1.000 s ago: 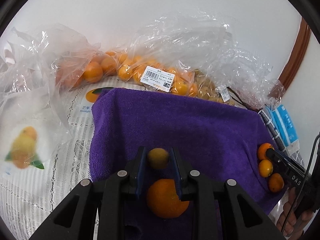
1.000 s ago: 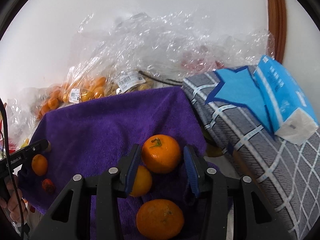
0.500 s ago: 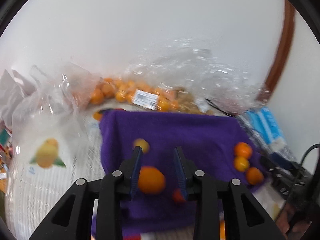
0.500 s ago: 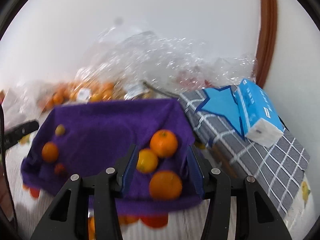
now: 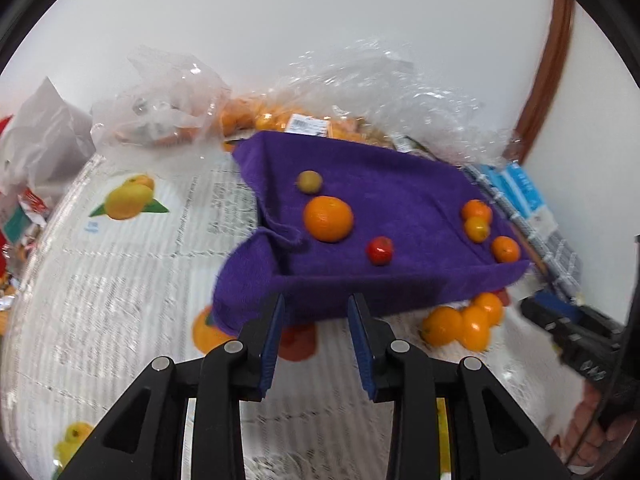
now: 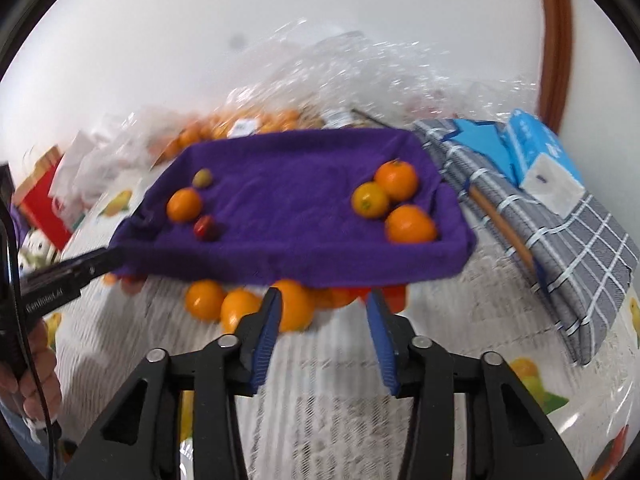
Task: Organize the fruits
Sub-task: 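Move both open grippers back to the loose fruit on the bed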
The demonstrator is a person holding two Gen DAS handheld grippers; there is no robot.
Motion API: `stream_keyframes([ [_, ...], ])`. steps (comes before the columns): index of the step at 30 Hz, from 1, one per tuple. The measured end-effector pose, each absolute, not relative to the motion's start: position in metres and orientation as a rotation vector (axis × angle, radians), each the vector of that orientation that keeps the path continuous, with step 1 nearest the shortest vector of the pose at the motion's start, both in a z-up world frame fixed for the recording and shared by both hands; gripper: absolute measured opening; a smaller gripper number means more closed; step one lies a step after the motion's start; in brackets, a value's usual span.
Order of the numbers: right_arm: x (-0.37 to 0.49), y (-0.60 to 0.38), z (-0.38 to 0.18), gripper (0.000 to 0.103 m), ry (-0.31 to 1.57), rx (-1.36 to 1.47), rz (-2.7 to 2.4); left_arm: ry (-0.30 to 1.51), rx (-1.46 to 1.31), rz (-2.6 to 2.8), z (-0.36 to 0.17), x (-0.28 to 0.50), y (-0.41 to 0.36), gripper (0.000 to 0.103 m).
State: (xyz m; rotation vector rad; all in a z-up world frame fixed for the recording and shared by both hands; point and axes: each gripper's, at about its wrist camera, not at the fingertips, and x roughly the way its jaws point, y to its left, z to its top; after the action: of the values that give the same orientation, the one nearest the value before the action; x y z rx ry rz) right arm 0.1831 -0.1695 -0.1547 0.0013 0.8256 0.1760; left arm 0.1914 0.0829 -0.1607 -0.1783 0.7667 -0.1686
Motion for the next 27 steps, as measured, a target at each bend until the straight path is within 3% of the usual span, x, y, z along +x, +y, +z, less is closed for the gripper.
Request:
stream_keyframes([
  [18,0.207,-0.166,-0.177,0.027,0.894,0.086,0.259,0.817,-0.319,-0.222,-0.183,0.19,0.089,0.031],
  [22,0.201,-0.179,-0.17,0.015,0.875,0.095,0.237,0.829,-0.325,-0.226,-0.185,0.191,0.088,0.031],
  [27,0.196,-0.184,-0.175,0.017,0.903,0.057,0.231,0.828,-0.313,-0.233,-0.185,0.191,0.085,0.031],
])
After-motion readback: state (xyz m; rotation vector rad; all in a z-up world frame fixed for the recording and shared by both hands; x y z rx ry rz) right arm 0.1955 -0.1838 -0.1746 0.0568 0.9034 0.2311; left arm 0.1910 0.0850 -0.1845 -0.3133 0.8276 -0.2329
